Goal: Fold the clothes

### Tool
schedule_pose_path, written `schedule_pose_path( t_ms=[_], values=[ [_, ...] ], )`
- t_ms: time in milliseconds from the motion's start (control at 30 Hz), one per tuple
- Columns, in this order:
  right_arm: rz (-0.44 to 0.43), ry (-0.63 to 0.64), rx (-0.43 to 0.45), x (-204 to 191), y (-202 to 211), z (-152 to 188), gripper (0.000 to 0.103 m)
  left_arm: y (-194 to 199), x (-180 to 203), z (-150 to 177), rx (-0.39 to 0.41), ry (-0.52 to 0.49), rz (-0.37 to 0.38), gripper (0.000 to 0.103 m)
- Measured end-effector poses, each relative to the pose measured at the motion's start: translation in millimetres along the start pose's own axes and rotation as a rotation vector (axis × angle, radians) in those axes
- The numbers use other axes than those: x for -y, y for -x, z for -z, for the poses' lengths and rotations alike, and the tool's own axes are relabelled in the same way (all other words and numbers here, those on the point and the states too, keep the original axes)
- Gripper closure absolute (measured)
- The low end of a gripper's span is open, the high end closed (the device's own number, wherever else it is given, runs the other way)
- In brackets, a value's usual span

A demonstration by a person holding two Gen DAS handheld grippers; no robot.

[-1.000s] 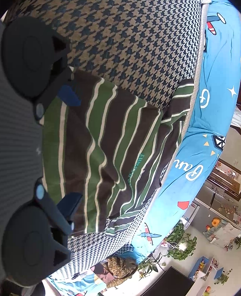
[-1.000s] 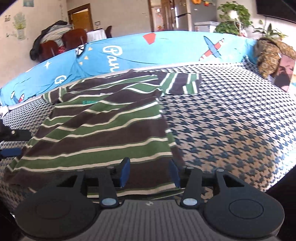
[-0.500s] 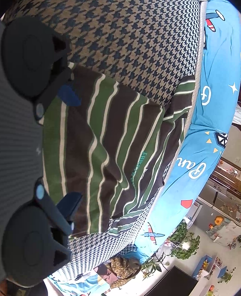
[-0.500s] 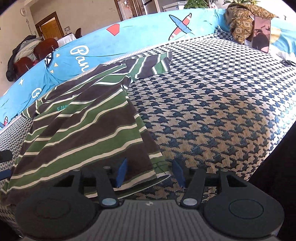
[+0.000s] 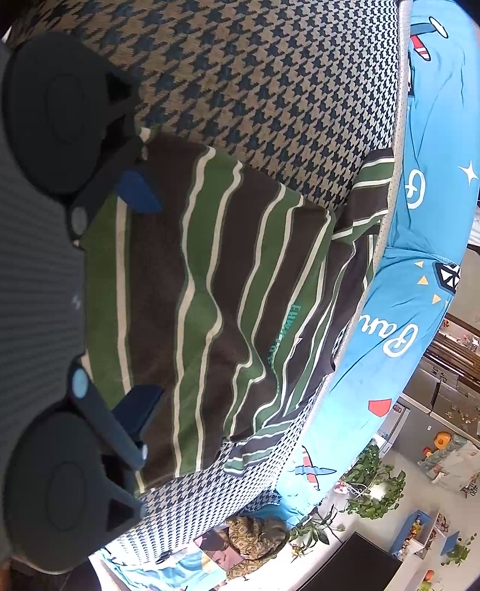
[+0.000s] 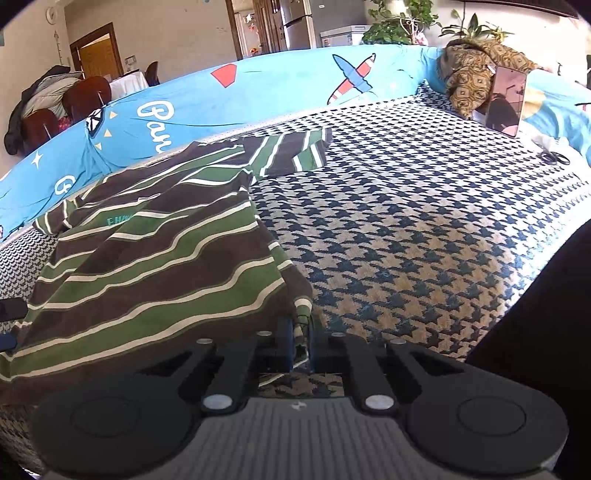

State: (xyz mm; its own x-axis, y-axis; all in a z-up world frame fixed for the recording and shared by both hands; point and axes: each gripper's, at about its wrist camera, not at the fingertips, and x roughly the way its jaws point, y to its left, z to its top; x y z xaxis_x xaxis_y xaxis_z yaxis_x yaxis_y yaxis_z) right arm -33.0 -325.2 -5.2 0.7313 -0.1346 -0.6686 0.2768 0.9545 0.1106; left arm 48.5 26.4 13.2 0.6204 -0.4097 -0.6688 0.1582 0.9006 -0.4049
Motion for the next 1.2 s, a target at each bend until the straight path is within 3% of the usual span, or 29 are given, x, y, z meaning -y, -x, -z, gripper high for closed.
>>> schedule_pose_path(
  t_ms=[267, 433, 600, 933, 1067, 1200],
  values=[
    [0.116, -0.016, 0.003, 7.5, 10.2, 1.1, 0.095, -1.3, 1.9, 2.1, -0.011, -0.009, 0.003, 0.000],
    [0.148, 0.010, 0.010, 4.0, 12.2, 2.7, 0.095, -3.1, 4.4, 4.2, -0.022, -0.026, 0.000, 0.000],
    [0.188, -0.046, 0.029, 11.8, 17.2, 2.0, 0.094, -1.7, 1.0, 3.1, -0.012, -0.010, -0.016, 0.000],
    [0.152, -0.019, 0.126, 3.2, 28.6, -1.5, 0.092, 12.1, -30.6, -6.2, 0.069, 0.142, -0.123, 0.000],
    [0.070, 0.011, 0.125, -4.2, 28.4, -5.7, 0.089, 16.9, -41.1, -8.5, 0.086, 0.193, -0.136, 0.000],
    [0.064, 0.067, 0.151, -17.4, 30.4, -6.3, 0.089, 19.8, -45.4, -9.4, 0.094, 0.211, -0.146, 0.000]
  ],
)
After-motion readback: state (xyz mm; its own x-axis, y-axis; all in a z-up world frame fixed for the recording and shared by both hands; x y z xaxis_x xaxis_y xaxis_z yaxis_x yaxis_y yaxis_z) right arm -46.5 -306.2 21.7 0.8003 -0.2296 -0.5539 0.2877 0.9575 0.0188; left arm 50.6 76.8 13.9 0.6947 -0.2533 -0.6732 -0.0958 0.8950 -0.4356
